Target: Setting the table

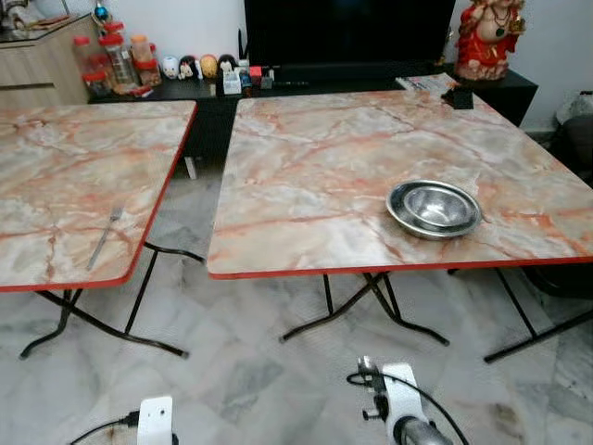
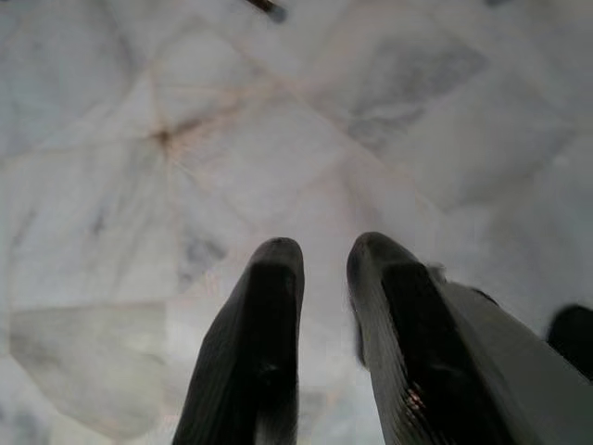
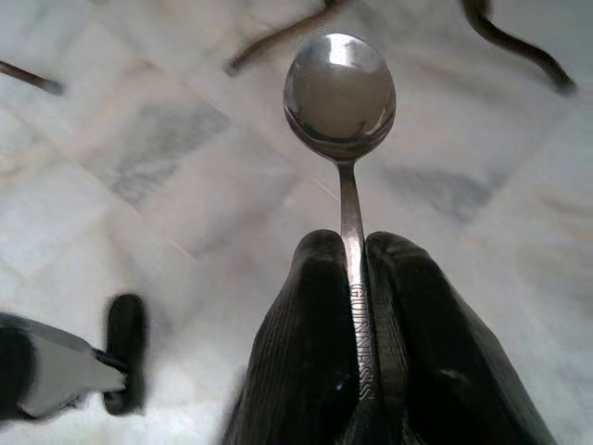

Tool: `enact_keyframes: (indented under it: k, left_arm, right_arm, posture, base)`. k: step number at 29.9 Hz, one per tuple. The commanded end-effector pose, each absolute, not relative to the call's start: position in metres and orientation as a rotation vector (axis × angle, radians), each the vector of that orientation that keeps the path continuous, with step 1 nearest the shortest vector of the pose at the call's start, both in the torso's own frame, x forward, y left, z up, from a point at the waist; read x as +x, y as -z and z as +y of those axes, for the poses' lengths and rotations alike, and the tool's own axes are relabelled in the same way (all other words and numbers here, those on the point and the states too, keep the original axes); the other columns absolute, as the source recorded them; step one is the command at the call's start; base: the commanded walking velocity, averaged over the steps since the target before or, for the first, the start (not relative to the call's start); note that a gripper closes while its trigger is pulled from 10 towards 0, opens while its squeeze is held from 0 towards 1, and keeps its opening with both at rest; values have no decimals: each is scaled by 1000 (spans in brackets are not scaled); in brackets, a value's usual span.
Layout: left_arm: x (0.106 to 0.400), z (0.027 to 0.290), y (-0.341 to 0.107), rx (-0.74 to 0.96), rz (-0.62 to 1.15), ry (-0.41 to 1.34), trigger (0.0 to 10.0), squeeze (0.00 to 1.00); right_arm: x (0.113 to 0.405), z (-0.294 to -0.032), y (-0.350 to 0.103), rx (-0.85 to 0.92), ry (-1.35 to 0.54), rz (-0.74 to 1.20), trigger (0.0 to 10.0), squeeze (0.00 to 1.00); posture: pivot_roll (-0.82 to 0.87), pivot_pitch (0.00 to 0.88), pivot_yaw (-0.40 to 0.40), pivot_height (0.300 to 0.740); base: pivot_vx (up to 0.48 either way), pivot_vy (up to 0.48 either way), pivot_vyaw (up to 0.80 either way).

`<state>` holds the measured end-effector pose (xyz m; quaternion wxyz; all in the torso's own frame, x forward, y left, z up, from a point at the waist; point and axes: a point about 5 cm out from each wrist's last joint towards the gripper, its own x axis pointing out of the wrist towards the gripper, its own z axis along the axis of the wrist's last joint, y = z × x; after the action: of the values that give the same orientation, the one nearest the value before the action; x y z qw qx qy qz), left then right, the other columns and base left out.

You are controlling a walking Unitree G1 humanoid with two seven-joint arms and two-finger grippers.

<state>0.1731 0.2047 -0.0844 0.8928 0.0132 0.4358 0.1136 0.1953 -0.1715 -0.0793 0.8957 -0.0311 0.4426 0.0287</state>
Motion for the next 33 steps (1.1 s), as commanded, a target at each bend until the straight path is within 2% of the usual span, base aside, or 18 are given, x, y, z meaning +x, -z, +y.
enact_keyframes:
  k: [1,17,29,33]
  left_arm:
    - [171,209,85,34,916,-240,10000,0]
    - [170,209,85,22,915,-253,10000,0]
    - [172,208,84,-31,887,-261,10000,0]
    - [172,208,84,-32,885,-263,10000,0]
  right_arm:
    - [200,-169,77,-61,-64,903,10000,0]
    - [205,-167,74,-42,-57,879,10000,0]
    - [207,-169,73,-26,-28,874,10000,0]
    - [207,-171,73,-26,-22,875,10000,0]
  posture:
    - [-17,0,10,709]
    - [-18,0,10,709]
    - [-14,0,8,709]
    - [-14,0,8,709]
  base:
    - [0,-311,0]
    - [0,-302,0]
    - [0,0,0]
    - [377,0,0]
